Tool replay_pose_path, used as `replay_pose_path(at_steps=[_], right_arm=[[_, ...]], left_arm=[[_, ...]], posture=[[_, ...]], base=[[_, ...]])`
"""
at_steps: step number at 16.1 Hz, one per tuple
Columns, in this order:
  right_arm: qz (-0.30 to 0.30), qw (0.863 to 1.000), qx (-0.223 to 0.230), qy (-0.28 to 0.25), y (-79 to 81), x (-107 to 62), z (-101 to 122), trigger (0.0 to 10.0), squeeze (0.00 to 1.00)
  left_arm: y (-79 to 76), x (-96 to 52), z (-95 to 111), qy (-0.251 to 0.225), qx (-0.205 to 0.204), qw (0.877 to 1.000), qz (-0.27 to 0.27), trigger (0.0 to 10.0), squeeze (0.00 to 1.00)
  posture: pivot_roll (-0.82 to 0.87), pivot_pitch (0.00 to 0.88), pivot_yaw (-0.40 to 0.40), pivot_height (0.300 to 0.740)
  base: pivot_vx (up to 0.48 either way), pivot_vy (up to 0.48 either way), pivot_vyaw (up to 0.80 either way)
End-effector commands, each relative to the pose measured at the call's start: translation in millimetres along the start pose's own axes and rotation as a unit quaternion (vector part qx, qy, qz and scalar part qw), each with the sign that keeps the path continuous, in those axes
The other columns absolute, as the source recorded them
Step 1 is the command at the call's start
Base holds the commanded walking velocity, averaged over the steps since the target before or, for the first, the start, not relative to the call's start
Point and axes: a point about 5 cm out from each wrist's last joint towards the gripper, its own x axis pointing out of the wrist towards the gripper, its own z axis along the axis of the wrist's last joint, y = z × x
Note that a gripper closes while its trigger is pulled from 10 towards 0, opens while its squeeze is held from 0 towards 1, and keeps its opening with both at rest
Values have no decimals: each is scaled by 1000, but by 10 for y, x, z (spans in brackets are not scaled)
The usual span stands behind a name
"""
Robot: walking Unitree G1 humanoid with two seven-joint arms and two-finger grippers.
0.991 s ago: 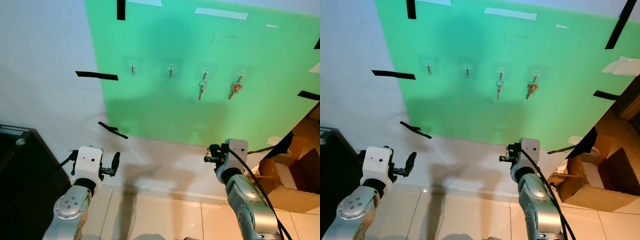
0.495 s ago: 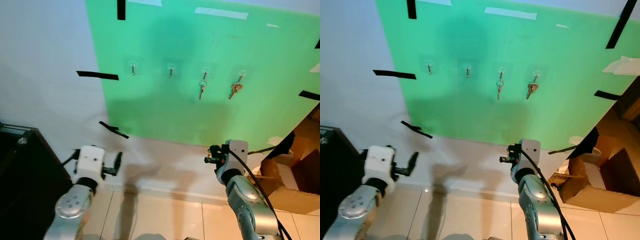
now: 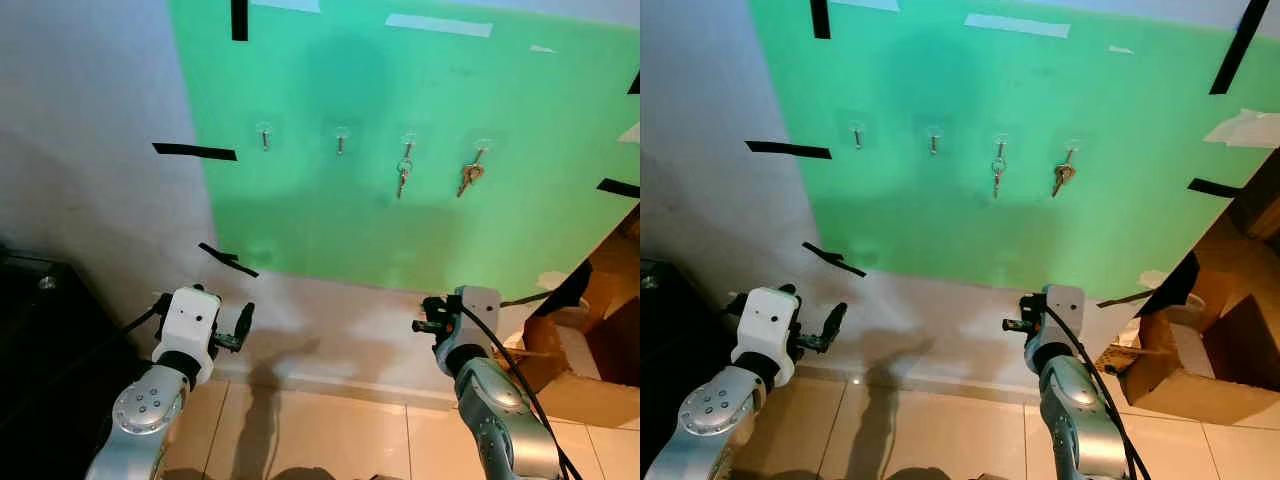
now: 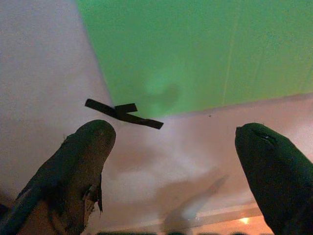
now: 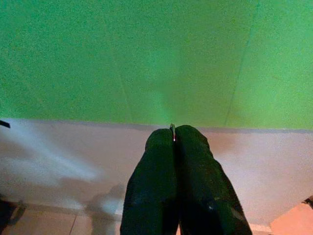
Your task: Hang keys on a hook
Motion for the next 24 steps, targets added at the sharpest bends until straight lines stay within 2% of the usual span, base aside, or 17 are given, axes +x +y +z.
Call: replay_pose_path(at_steps=[1,8,15,17,20,24], right_arm=[[0,1000,-3,-14,-14,7,77,10000,0],[5,1000,-5,-15,-2,31,87,10000,0],[15,1000,-7,-26,24,59,126,10000,0],[57,998,-11,-33,130,72,169,10000,0],[78,996,-20,-34,161,84,186,10000,0],[140,989,-27,-42,215,75,263,10000,0]], left_arm=[[-7,-6,-9,2,-5,1000,3,10000,110],[20,1,-23,3,-10,1000,12,10000,114],[35,73,68,-17,-6,1000,11,10000,114],[43,101,143,-31,-2,1000,4,10000,118],[31,112,204,-41,4,999,-7,10000,125],[-11,96,219,-44,17,999,-18,10000,125]], posture=[[84,0,-41,740],[86,0,-44,740],[76,0,-24,740],[75,0,-17,740],[75,0,-17,740],[84,0,-32,740]], base=[[0,0,0],[0,0,0],[0,0,0],[0,0,400],[266,0,800],[302,0,800]])
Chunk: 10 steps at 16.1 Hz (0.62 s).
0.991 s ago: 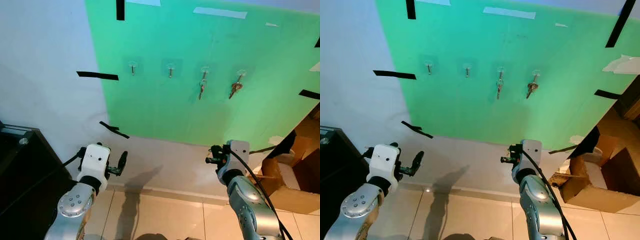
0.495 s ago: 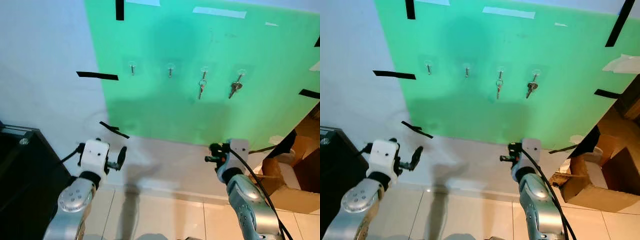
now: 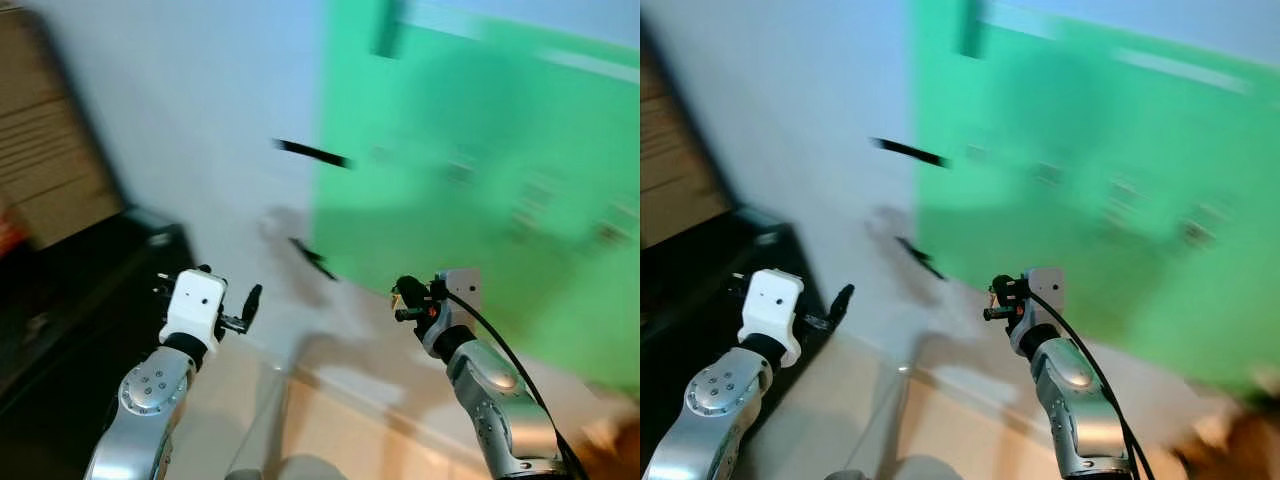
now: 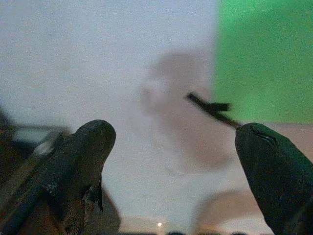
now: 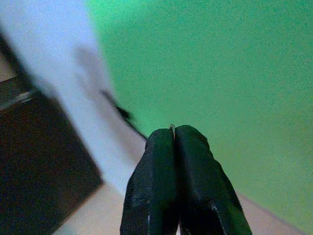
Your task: Hang keys on a hook
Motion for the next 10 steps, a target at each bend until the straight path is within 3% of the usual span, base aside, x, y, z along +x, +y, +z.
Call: replay_pose_path(at_steps=[1,2,4,7,10], right_arm=[[17,1000,-3,-12,28,10,70,10000,0],[21,1000,-6,-14,34,9,81,10000,0],[30,999,5,-18,40,-13,94,10000,0],[62,998,4,-16,62,-94,85,10000,0],[54,998,9,-23,21,-143,115,10000,0]], left_arm=[[-10,-7,51,-9,12,1000,-5,10000,122],[-12,-9,52,-8,18,1000,-7,10000,118],[-20,-19,53,-8,19,1000,-7,10000,118],[-76,-41,29,-4,19,1000,-18,10000,94],[-135,-32,31,-7,19,999,-39,10000,98]], posture=[[89,0,-39,740],[89,0,-39,740],[93,0,-50,740],[86,0,-60,740],[75,0,-63,740]], base=[[304,0,800],[300,0,800],[289,0,0],[0,0,0],[0,0,0]])
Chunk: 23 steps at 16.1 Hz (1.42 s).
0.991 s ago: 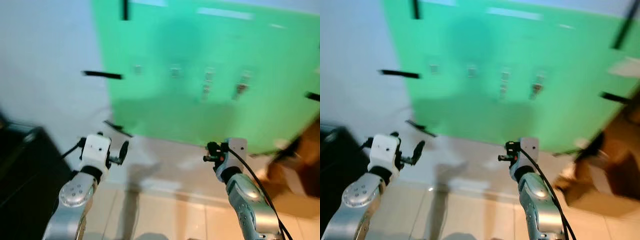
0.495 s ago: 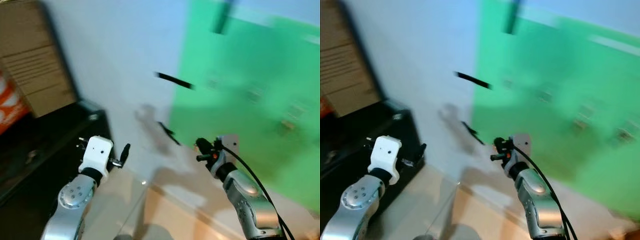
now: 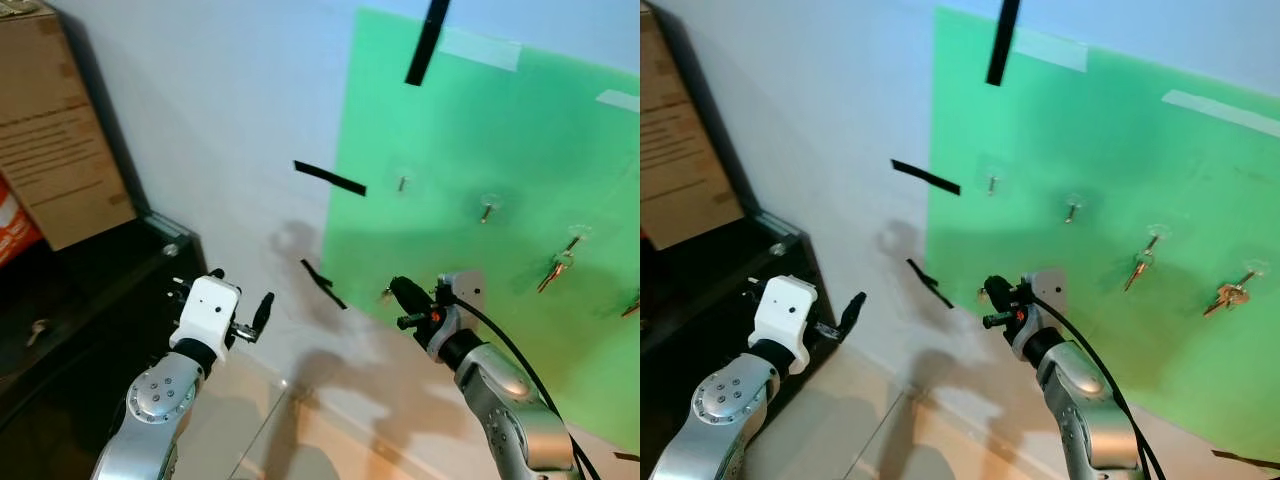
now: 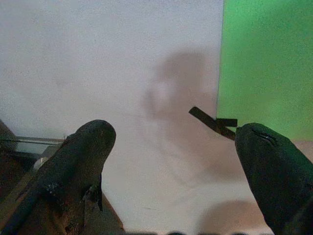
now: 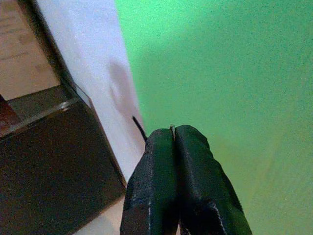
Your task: Hang keys on a hook
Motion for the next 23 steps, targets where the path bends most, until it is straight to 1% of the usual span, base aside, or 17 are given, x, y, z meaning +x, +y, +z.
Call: replay_pose_path(at_steps=[1,4,5,6,9,10,12,13,14,15,16,17,18,19,20,22,23], right_arm=[[-3,1000,5,-14,-19,-38,68,10000,0],[-8,999,15,-46,-26,-81,184,10000,0],[6,998,17,-60,-4,-98,245,10000,0],[18,997,19,-70,16,-109,297,10000,0],[7,994,38,-106,-42,-134,464,10000,0],[4,993,39,-111,-62,-142,497,10000,0],[-4,992,32,-120,-108,-152,566,10000,0],[-5,992,31,-121,-115,-151,582,10000,0],[8,993,28,-116,-76,-126,597,10000,0],[16,993,28,-113,-45,-105,600,10000,0],[20,993,29,-111,-26,-86,602,10000,0],[19,993,28,-111,-17,-56,608,10000,0],[19,993,29,-112,-15,-45,613,10000,0],[21,993,32,-115,-7,-29,625,10000,0],[22,992,33,-116,-4,-28,629,10000,0],[39,990,45,-129,48,-9,684,10000,0],[42,989,47,-132,60,-8,699,10000,0]], left_arm=[[-42,-1,24,-6,3,1000,-18,10000,98],[-133,35,66,-17,5,998,-56,10000,106],[-156,77,83,-24,10,997,-69,10000,102],[-159,131,110,-33,10,996,-76,10000,106],[-134,258,202,-57,22,995,-84,10000,110],[-94,301,235,-66,25,995,-69,10000,114],[93,441,307,-83,22,996,-3,10000,102],[132,473,311,-82,20,996,0,10000,102],[130,488,307,-79,24,996,-26,10000,102],[129,489,318,-83,28,996,-32,10000,106],[189,509,365,-94,15,995,-12,10000,102],[311,569,424,-101,10,994,29,10000,102],[358,588,448,-106,12,993,47,10000,102],[387,615,456,-109,17,993,40,10000,98],[372,614,448,-106,22,994,24,10000,98],[214,518,381,-86,26,992,-86,10000,98],[191,509,364,-81,16,992,-98,10000,110]], posture=[[66,0,-63,740],[58,0,-66,740],[52,0,-70,740],[45,0,-73,740],[32,0,-72,740],[25,0,-67,740],[17,0,-62,740],[11,0,-58,740],[9,0,-58,740],[12,0,-59,740],[12,0,-58,740],[18,0,-59,740],[18,0,-59,740],[26,0,-60,740],[29,0,-60,740],[34,0,-62,740],[31,0,-61,740]], base=[[0,0,0],[0,0,0],[0,0,0],[0,0,0],[0,0,0],[0,0,0],[0,0,0],[0,0,0],[0,0,0],[0,0,0],[0,0,0],[0,0,0],[0,0,0],[0,0,0],[0,0,0],[0,0,0],[0,0,0]])
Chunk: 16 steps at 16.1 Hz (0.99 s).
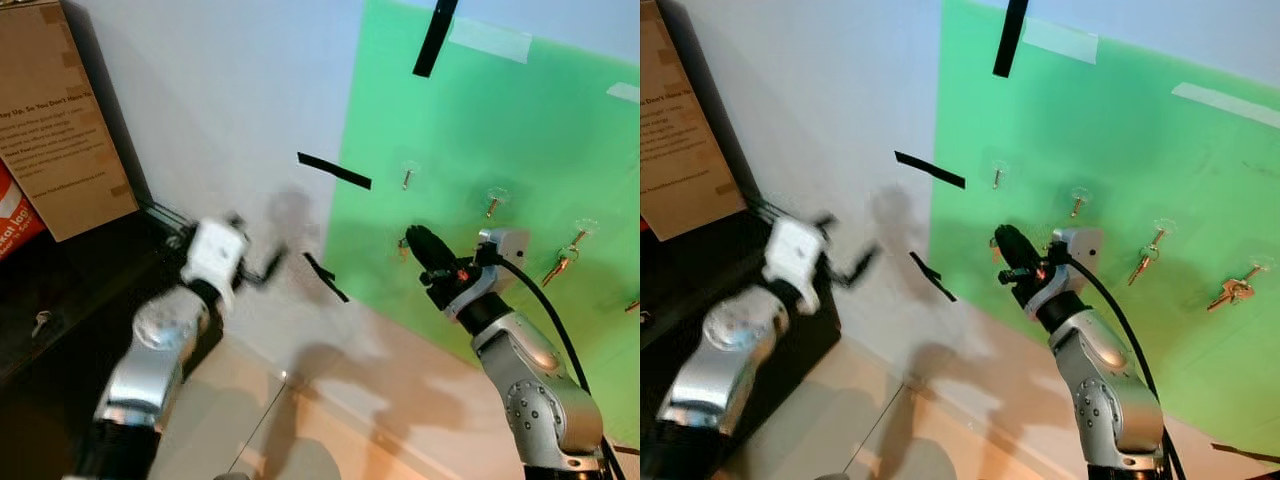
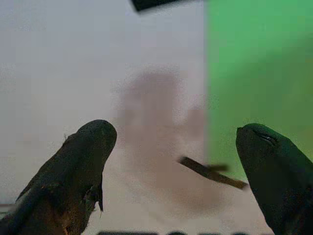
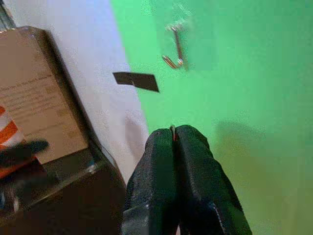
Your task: Hang keys on a hook
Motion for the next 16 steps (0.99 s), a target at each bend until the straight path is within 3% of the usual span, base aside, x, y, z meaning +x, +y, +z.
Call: replay_pose_path(at_steps=[1,2,4,5,6,8,10,14,16], right_arm=[[13,1000,6,-22,41,17,107,10000,0],[14,1000,8,-25,45,16,118,10000,0],[9,1000,6,-24,30,5,119,10000,0],[9,1000,5,-23,30,2,117,10000,0],[15,1000,5,-23,49,8,125,10000,0],[28,999,12,-34,94,51,191,10000,0],[37,998,19,-40,113,61,225,10000,0],[65,997,26,-46,202,87,276,10000,0],[66,996,39,-55,222,121,308,10000,0]], left_arm=[[-40,-1,115,-27,-19,999,-23,10000,106],[-24,7,153,-40,-36,998,-14,10000,110],[194,68,291,-70,-74,993,52,10000,106],[197,71,295,-61,-62,995,38,10000,110],[131,57,266,-31,-25,999,-16,10000,102],[-78,-60,176,17,14,991,-135,10000,106],[-161,-115,176,21,14,985,-170,10000,114],[-278,-173,344,-35,-14,979,-201,10000,114],[-326,-202,370,-39,-18,975,-217,10000,110]], posture=[[27,0,-59,740],[27,0,-59,740],[25,0,-62,740],[25,0,-62,740],[25,0,-62,740],[27,0,-66,740],[27,0,-66,740],[35,0,-74,740],[38,0,-74,740]], base=[[0,0,0],[0,0,0],[0,0,0],[0,0,0],[0,0,0],[0,0,0],[0,0,0],[0,0,0],[0,0,0]])
